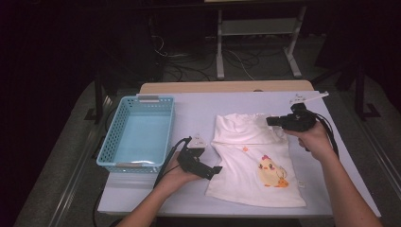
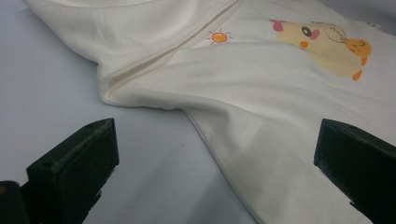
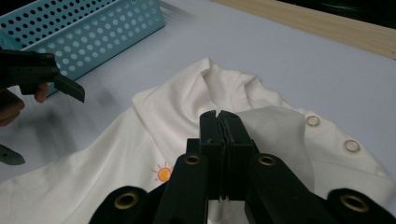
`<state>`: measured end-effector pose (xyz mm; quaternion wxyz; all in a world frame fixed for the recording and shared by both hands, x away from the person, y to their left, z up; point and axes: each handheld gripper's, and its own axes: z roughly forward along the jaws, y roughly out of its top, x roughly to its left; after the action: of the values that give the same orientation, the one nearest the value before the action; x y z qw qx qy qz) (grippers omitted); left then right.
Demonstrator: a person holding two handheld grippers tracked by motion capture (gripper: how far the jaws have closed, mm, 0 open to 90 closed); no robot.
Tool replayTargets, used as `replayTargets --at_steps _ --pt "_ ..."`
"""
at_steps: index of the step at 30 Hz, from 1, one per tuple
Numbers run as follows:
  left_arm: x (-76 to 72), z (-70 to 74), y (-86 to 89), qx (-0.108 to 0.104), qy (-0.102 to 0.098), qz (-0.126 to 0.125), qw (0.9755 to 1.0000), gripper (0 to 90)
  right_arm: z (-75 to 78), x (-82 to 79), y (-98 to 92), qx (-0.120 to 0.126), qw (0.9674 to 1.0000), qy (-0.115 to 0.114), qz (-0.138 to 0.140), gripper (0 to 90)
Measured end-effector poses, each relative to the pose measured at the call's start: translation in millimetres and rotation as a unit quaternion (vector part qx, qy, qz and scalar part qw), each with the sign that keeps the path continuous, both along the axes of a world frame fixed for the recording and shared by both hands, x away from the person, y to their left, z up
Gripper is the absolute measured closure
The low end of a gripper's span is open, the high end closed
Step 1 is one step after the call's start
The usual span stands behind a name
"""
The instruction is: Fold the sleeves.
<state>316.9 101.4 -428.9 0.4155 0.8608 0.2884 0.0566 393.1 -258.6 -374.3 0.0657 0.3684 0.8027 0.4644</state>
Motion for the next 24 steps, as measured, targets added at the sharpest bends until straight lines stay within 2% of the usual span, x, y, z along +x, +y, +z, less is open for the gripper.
replayTargets --at_steps 8,11,14,19,22,24 --pt "0.0 -0.2 -0.2 0.001 0.000 -0.001 1.0000 0.0 -9.6 6.9 32.1 -0.022 0.9993 0.012 0.026 86.7" --pt "-0.6 -0.2 -0.9 0.001 0.000 -0.002 1.0000 0.0 -17.4 11.0 46.0 -0.038 0.9986 0.017 0.033 86.6" --pt "-1.1 -0.1 -1.1 0.000 0.000 -0.002 1.0000 0.0 -25.6 15.9 55.6 -0.043 0.9981 0.024 0.036 86.3" --pt "-1.3 -0.1 -0.4 0.001 0.001 -0.003 1.0000 0.0 -40.2 22.1 66.3 -0.060 0.9970 0.034 0.035 85.4" --pt "-2.0 -0.5 -1.0 0.002 0.001 -0.005 1.0000 0.0 -44.5 22.2 67.5 -0.062 0.9970 0.036 0.031 75.3" --pt "-2.2 -0.2 -1.0 0.001 0.000 -0.005 1.0000 0.0 -43.2 20.1 66.4 -0.060 0.9974 0.029 0.027 65.0"
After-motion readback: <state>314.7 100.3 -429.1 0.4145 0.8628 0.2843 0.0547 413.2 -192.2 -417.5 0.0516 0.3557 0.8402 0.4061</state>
